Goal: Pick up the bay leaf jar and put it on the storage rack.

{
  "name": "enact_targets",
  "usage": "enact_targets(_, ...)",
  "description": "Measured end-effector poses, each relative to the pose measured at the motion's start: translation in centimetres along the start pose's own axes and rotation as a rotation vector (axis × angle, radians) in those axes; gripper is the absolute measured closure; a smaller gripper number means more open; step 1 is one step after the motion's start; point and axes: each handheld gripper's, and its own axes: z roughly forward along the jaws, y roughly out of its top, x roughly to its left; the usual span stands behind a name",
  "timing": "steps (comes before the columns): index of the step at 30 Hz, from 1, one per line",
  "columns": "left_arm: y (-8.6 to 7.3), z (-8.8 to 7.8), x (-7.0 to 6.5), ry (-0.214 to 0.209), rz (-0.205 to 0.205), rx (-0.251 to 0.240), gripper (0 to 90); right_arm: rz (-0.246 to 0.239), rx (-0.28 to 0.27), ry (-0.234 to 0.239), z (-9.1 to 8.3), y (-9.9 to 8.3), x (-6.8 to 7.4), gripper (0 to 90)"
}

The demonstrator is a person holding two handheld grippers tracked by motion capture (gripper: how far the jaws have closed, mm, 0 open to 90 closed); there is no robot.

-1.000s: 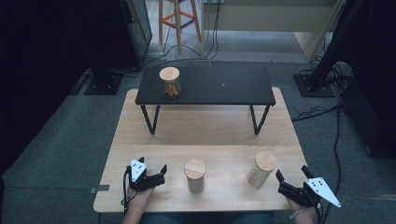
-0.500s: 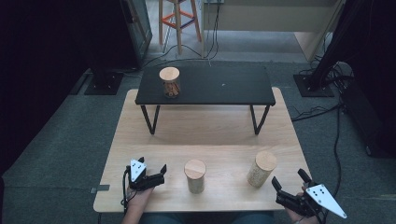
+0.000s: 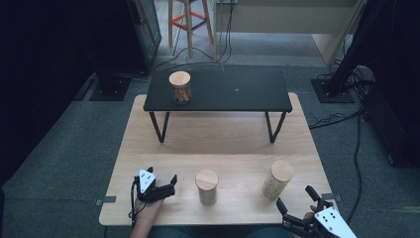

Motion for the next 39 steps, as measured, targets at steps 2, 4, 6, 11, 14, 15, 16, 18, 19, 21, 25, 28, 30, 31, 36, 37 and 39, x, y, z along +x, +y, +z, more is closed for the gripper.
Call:
enact_targets(2,0.0,0.0,0.0,-0.001,-0.003,-0.001,0.0,-0.005,-0.001,0.013,0.0,0.1,0.4,0.0)
enact_targets(4,-0.1,0.0,0.0,-0.001,-0.001,-0.003,0.0,-0.003,0.001,0.023,0.1,0.2,0.8,0.0)
enact_targets(6,0.0,0.0,0.0,-0.002,0.003,-0.002,0.0,-0.001,0.0,0.035,0.3,0.2,1.1,0.0)
enact_targets(11,-0.1,-0.1,0.0,0.0,-0.001,-0.004,0.0,-0.004,0.005,0.052,1.0,0.3,2.2,0.0)
enact_targets(14,-0.1,-0.1,0.0,-0.001,0.004,-0.007,0.0,-0.007,0.005,0.076,1.4,0.3,2.8,0.0)
enact_targets(15,-0.1,-0.1,0.0,-0.001,0.004,-0.007,0.0,-0.015,0.006,0.082,1.6,0.4,3.0,0.0)
enact_targets(16,-0.2,-0.1,0.0,-0.001,0.003,-0.009,0.0,-0.021,0.007,0.087,1.8,0.4,3.2,0.0)
enact_targets(18,-0.2,-0.1,0.0,-0.002,0.002,-0.01,0.0,-0.02,0.01,0.098,2.2,0.5,3.6,0.0)
enact_targets(19,-0.2,-0.1,0.0,-0.002,0.002,-0.011,0.0,-0.022,0.013,0.105,2.3,0.5,3.7,0.0)
enact_targets(21,-0.2,-0.2,0.0,-0.002,0.003,-0.012,0.0,-0.028,0.011,0.115,2.7,0.5,4.2,0.0)
enact_targets(25,-0.3,-0.2,0.0,-0.003,0.003,-0.014,0.0,-0.035,0.018,0.137,3.4,0.5,5.0,0.0)
enact_targets(28,-0.3,-0.2,0.0,-0.002,0.002,-0.015,0.0,-0.032,0.018,0.156,4.1,0.4,5.5,0.0)
enact_targets(30,-0.3,-0.2,0.0,-0.002,0.002,-0.016,0.0,-0.031,0.022,0.165,4.5,0.4,5.9,0.0)
enact_targets(31,-0.3,-0.2,0.0,-0.002,0.002,-0.016,0.0,-0.032,0.023,0.171,4.7,0.4,6.0,0.0)
enact_targets(36,-0.3,-0.2,0.0,-0.002,-0.002,-0.017,0.0,-0.021,0.028,0.191,5.6,0.3,6.7,0.0)
enact_targets(37,-0.3,-0.2,0.0,-0.001,-0.001,-0.017,0.0,-0.021,0.031,0.196,5.8,0.2,6.8,0.0)
enact_targets(39,-0.3,-0.2,0.0,-0.001,-0.001,-0.017,0.0,-0.02,0.034,0.202,6.1,0.2,7.1,0.0)
